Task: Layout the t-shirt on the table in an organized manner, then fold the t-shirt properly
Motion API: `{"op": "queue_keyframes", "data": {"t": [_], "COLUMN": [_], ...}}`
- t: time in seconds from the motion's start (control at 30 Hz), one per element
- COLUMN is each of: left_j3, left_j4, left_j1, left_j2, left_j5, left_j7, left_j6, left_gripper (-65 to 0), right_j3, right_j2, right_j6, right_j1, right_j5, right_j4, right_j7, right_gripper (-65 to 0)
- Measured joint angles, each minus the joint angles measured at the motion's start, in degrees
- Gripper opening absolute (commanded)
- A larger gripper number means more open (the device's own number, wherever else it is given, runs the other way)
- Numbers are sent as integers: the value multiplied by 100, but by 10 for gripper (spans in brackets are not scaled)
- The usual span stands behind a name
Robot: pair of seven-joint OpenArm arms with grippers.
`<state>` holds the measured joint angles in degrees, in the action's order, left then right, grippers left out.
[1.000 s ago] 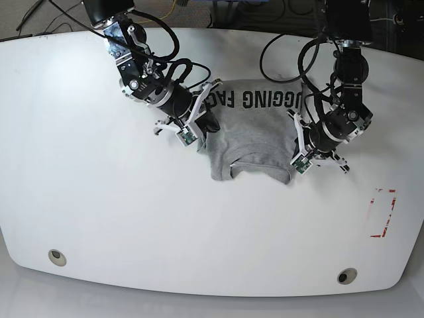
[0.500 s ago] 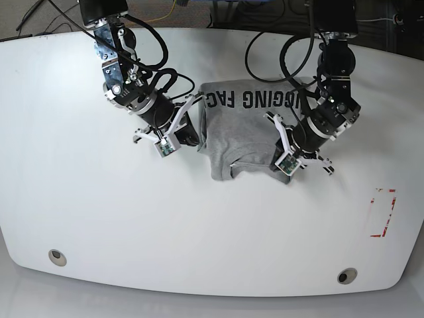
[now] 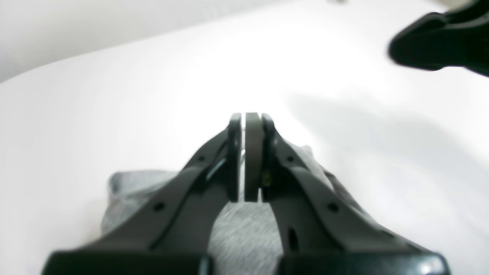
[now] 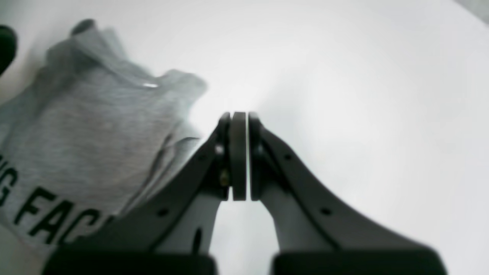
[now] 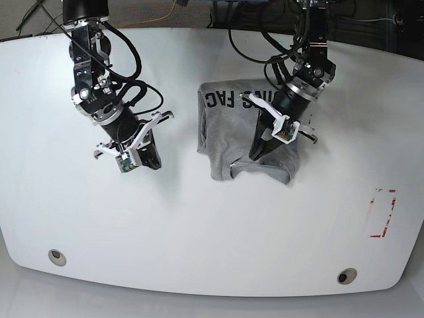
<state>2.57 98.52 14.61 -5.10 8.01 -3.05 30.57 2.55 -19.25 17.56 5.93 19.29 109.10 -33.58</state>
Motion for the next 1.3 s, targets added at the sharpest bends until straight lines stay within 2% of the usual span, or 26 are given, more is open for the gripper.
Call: {"op": "queue_keyframes", "data": {"t": [0.17, 0.27, 0.9, 1.3], "left_j3": [7, 7, 0, 22], "left_j4": [-313, -507, -1926, -2166], "left_j1": [63, 48, -533, -518], "left_j2": [-35, -39, -39, 223], "left_j5": [-9, -9, 0, 334], "left_j7": [-293, -345, -330, -431], "left_j6": [-426, -516, -527, -509], "left_gripper": [-650, -650, -650, -650], "right_j3": [-293, -352, -367, -367], "right_j2": [-83, -142, -122, -125], "right_j6": [28, 24, 44, 44], "right_j1": [24, 26, 133, 146], "right_j5": [0, -2, 0, 0], "right_j4": [-2, -4, -9, -9], "right_j7": [208, 205, 201, 205], "right_gripper": [-647, -647, -647, -647]}}
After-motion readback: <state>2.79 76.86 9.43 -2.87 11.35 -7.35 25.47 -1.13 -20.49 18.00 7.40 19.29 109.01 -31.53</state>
